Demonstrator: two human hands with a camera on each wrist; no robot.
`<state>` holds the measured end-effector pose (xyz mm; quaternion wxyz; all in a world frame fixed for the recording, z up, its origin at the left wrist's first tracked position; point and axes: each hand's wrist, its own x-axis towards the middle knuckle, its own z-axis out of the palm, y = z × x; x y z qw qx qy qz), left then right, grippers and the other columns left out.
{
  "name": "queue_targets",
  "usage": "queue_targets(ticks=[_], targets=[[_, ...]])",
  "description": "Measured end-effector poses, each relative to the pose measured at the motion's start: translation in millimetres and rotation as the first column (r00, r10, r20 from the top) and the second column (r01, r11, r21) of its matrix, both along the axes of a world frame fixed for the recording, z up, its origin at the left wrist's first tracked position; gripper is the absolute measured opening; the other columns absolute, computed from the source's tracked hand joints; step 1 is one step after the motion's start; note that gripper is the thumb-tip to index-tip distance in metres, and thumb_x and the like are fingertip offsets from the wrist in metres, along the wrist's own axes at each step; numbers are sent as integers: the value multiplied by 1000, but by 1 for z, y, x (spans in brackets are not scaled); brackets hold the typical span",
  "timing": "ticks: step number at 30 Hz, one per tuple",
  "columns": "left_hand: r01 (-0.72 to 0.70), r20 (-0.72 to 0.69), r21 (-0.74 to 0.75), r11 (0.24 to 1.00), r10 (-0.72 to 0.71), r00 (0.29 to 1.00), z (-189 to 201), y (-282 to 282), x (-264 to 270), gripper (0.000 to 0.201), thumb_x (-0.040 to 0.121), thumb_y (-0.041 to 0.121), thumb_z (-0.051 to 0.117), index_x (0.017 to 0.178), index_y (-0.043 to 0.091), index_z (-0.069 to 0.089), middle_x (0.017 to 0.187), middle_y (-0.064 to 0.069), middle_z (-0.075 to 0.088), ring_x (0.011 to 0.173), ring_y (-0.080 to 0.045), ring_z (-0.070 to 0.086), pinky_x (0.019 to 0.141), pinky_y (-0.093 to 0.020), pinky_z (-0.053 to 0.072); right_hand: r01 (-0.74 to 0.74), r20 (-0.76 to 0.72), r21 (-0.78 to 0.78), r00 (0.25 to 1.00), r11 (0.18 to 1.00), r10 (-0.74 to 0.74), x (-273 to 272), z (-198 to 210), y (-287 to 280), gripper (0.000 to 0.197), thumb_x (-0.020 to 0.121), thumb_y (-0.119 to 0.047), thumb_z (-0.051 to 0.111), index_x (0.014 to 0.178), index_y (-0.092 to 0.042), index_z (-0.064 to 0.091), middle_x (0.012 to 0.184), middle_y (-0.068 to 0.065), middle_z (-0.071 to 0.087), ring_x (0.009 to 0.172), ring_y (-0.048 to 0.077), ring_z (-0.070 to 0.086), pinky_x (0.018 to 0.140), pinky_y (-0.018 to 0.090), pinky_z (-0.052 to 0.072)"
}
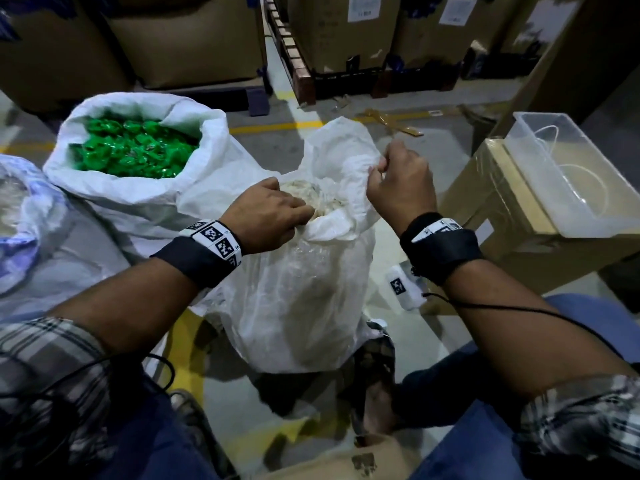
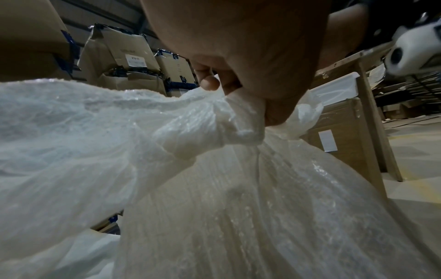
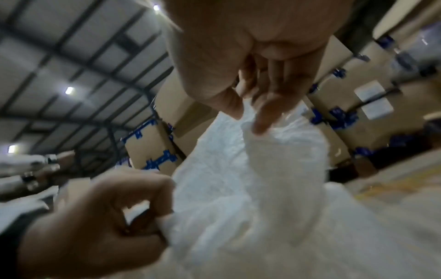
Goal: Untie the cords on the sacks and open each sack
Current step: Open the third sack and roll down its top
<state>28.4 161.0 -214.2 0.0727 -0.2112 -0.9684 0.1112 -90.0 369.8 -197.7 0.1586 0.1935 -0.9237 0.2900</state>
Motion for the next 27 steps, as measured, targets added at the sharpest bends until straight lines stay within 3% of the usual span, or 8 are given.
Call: queue_targets(ticks=[5,9,11,15,20,23,25,27], targets=[[18,-2,-19,1000,-18,1000,1,4,1,20,69,12,66,88,16,60,78,0,67,67,-26,65,70,-38,42,-11,235,11,972,1000,8,7,-7,-12,52,81,-55,70,104,-9,63,100,12,68,93,32,66,82,35,55],[53,-8,-18,998,-53,999,0,7,3,21,70,11,67,89,16,60,77,0,66,65,-26,64,69,-36,43,-15,330,105,944,994,-20,-1,-21,-7,25,89,-22,64,71,-7,54,71,9,54,75,31,53,66,26,34],[63,-32,-31,998,-64,997,-2,8,3,18,73,12,66,90,17,61,78,0,66,66,-26,63,69,-36,42,96,562,-160,827,983,11,-10,-18,-2,19,91,-12,60,74,-6,58,76,9,56,77,25,55,66,29,44],[32,-192,-42,999,-40,981,-1,-5,2,15,82,9,62,95,16,62,81,-3,64,69,-27,62,71,-37,40,496,821,-560,438,664,365,-30,0,20,17,100,-1,41,102,2,58,110,20,54,102,32,55,111,49,42],[-50,-532,-30,998,27,846,13,-32,-10,8,95,13,56,96,20,60,86,-4,60,73,-29,57,68,-39,38,684,773,-610,402,400,491,-37,23,30,39,95,-6,26,112,5,60,125,24,60,113,45,60,90,47,55],[-201,-576,11,979,171,800,15,-42,-15,9,95,14,54,94,22,59,85,-2,59,75,-30,57,68,-40,38,594,798,-602,418,534,434,-26,21,15,43,87,-3,28,113,13,58,98,20,60,71,33,61,60,34,53],[-286,-516,26,958,258,817,4,-40,-14,13,91,9,52,96,19,59,83,-3,61,76,-31,58,70,-40,37,458,814,-527,513,716,271,-22,8,7,53,92,-8,39,144,5,41,114,16,54,86,31,61,76,43,57],[-354,-395,21,935,333,856,-11,-37,-10,17,83,8,51,95,17,58,82,-5,63,76,-32,59,73,-41,37,369,750,-422,656,828,89,-14,-4,3,57,83,-8,48,139,-10,37,117,12,48,80,25,57,73,40,58]])
